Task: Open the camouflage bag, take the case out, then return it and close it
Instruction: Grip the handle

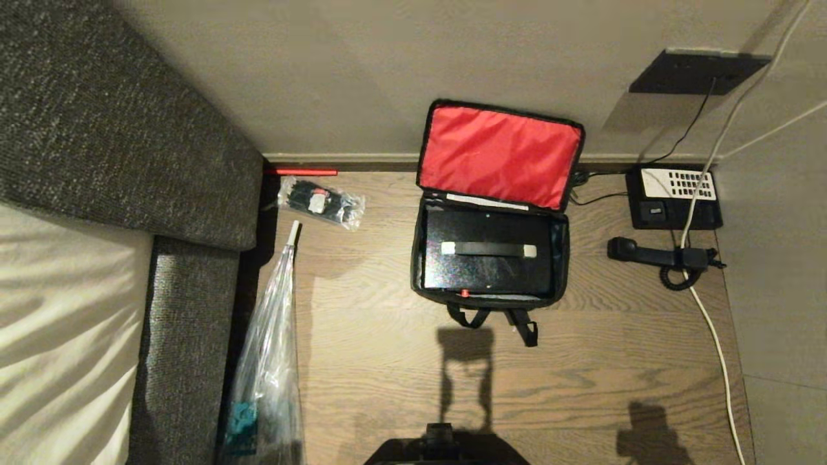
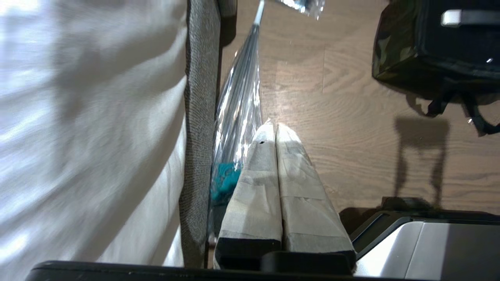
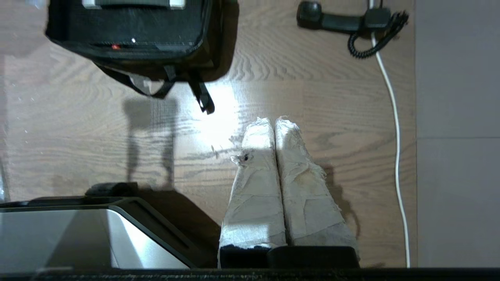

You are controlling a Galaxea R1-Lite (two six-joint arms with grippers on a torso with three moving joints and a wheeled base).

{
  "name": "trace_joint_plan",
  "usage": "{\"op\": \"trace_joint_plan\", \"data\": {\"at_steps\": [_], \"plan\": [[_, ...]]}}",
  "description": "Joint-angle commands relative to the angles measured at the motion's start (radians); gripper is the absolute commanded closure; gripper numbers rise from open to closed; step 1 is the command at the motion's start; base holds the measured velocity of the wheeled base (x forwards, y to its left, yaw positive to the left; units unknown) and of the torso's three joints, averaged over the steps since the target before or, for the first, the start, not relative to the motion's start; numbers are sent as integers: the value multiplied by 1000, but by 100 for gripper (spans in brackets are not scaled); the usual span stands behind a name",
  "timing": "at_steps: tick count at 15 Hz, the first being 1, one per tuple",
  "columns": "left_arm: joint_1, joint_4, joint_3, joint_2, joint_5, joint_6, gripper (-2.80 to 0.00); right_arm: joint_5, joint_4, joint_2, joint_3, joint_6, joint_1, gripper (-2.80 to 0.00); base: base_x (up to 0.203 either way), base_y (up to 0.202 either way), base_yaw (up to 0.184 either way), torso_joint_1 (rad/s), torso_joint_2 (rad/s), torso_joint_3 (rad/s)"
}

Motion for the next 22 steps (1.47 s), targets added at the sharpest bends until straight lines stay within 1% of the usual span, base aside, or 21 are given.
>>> {"op": "trace_joint_plan", "data": {"at_steps": [1,5,7,11,12,13,14,16,17,19,20,22], "plan": [[0,-1,0,0,1,0,0,0,-1,5,2,0,0,0,0,0,0,6,2,207],[0,-1,0,0,-1,4,0,0,-1,5,2,0,0,0,0,0,0,4,0,122],[0,-1,0,0,-1,4,0,7,2,4,2,-23,0,0,0,0,0,-2,1,13],[0,-1,0,0,-1,4,0,1,5,4,-2,-9,0,0,0,0,0,0,0,0],[0,-1,0,0,-1,4,0,1,21,4,-34,-9,0,0,0,0,0,0,0,0],[0,-1,0,0,-1,4,0,2,77,4,-106,-6,0,0,0,0,0,0,0,0],[0,-1,0,0,-1,4,0,8,183,4,-221,-1,0,0,0,0,0,0,0,0],[0,-1,0,0,-1,4,0,49,486,14,-503,14,0,0,0,0,0,0,0,0],[0,-1,0,0,-1,4,0,70,590,54,-614,30,-1,0,0,0,0,0,0,0],[0,-1,0,0,-1,4,0,100,658,227,-722,71,-2,0,0,0,0,0,0,0],[0,-1,0,0,-1,4,0,116,675,366,-757,63,-2,0,0,0,0,0,0,0],[0,-1,0,0,-1,4,0,140,667,688,-816,7,-2,0,0,0,0,0,0,0]]}}
